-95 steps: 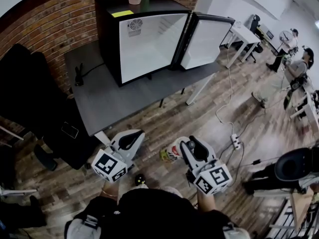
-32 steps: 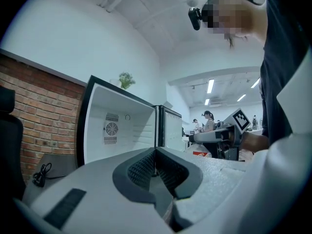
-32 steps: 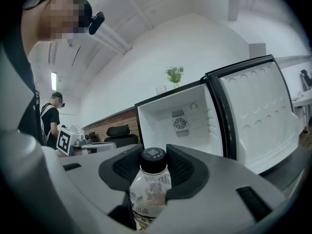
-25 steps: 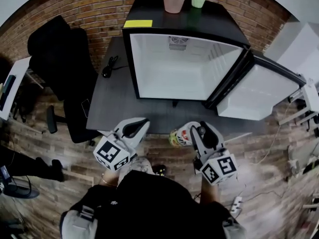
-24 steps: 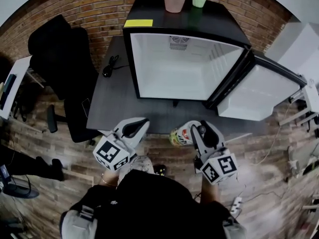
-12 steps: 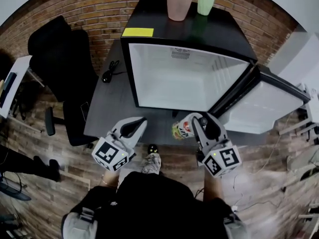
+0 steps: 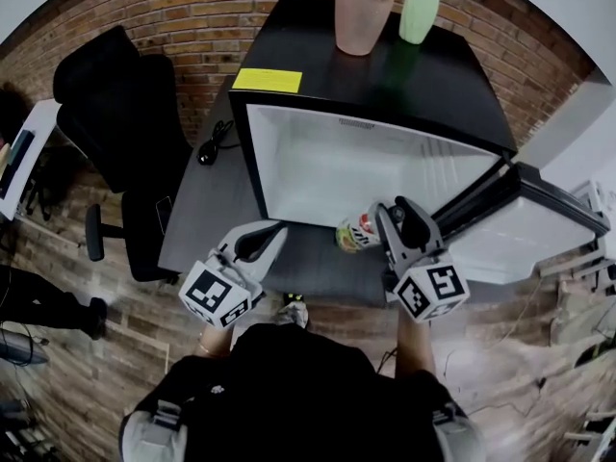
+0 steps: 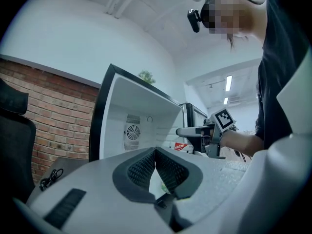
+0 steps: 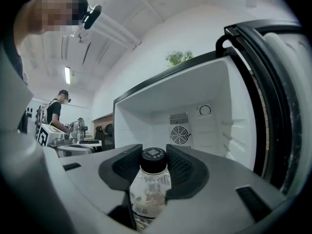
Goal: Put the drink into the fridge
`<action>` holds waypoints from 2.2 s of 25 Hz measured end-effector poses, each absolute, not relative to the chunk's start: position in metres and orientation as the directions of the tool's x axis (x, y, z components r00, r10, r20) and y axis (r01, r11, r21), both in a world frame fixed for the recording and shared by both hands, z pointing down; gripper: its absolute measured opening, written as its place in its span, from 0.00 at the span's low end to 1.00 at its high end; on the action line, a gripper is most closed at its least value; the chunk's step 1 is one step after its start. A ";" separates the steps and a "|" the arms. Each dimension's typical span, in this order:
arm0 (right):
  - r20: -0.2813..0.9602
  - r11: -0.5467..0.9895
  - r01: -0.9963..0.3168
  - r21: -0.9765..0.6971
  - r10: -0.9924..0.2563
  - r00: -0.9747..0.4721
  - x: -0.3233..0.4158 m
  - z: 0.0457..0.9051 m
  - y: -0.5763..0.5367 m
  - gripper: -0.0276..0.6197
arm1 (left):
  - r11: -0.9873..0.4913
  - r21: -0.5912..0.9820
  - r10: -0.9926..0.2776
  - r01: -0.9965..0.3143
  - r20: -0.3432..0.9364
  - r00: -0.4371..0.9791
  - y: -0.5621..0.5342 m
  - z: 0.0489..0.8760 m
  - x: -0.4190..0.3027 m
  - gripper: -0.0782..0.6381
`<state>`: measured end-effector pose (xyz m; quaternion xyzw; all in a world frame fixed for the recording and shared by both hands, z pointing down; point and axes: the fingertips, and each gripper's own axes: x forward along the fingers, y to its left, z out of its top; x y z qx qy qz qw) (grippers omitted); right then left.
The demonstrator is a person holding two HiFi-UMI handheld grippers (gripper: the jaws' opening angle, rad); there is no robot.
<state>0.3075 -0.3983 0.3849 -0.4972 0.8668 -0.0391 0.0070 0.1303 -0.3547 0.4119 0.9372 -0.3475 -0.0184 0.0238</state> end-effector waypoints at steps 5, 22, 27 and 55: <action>0.043 0.516 -0.854 -0.063 -0.854 -0.519 0.305 0.391 -0.434 0.27 | -0.744 0.071 -0.667 -0.665 -0.022 0.744 -0.370 0.415 0.131 0.11; 0.157 0.538 -0.842 0.036 -0.835 -0.527 0.301 0.426 -0.525 0.27 | -0.730 0.100 -0.679 -0.676 -0.002 0.734 -0.398 0.430 0.143 0.11; 0.179 0.531 -0.846 0.038 -0.837 -0.517 0.306 0.435 -0.537 0.27 | -0.732 0.107 -0.675 -0.673 0.024 0.738 -0.398 0.433 0.148 0.11; 0.128 0.479 -0.866 0.146 -0.877 -0.463 0.318 0.417 -0.527 0.31 | -0.749 0.104 -0.657 -0.655 0.012 0.754 -0.399 0.435 0.148 0.11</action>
